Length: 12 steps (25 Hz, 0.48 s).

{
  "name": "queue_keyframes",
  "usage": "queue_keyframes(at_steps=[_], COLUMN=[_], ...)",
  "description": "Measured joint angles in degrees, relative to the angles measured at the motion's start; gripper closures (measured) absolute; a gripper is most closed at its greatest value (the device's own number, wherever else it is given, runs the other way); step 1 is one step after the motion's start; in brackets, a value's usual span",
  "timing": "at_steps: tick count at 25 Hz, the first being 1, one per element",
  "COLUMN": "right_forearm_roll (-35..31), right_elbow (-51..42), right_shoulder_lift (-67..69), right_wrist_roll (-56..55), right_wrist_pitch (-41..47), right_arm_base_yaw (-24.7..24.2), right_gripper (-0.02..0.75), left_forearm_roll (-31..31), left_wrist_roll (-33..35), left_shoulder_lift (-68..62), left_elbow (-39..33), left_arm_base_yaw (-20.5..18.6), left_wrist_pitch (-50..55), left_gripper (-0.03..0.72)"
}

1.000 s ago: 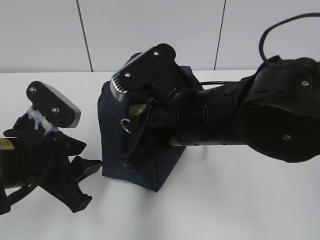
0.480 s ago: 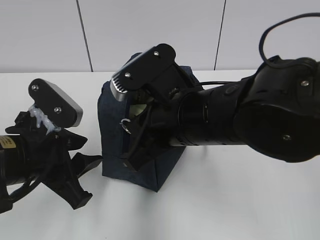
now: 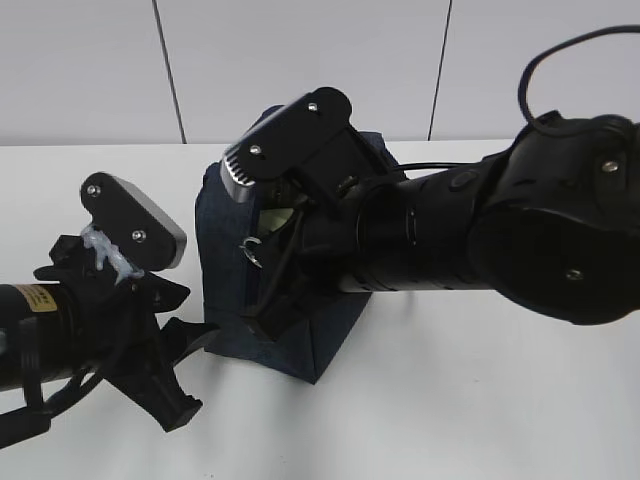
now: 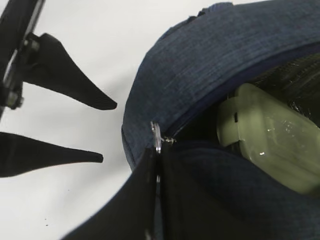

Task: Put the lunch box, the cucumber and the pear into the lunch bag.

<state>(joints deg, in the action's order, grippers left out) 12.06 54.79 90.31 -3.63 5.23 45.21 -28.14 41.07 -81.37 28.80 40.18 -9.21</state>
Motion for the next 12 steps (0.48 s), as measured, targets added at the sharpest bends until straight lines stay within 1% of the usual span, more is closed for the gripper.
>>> queue_keyframes(at_steps=[4, 12], right_forearm_roll=[0.0, 0.0], right_elbow=[0.3, 1.0], right_shoulder_lift=[-0.6, -0.8], right_wrist_roll=[0.0, 0.0], right_wrist_pitch=[0.5, 1.6], right_arm_base_yaw=[0.0, 0.0], right_gripper=[0.738, 0.738], left_forearm_roll=[0.1, 0.1], left_wrist_roll=[-1.1, -1.8], left_shoulder_lift=[-2.3, -2.4], left_elbow=[0.0, 0.3], left_arm_base_yaw=[0.4, 0.4], left_wrist_pitch=[-0.7, -3.0], left_gripper=[0.394, 0.394])
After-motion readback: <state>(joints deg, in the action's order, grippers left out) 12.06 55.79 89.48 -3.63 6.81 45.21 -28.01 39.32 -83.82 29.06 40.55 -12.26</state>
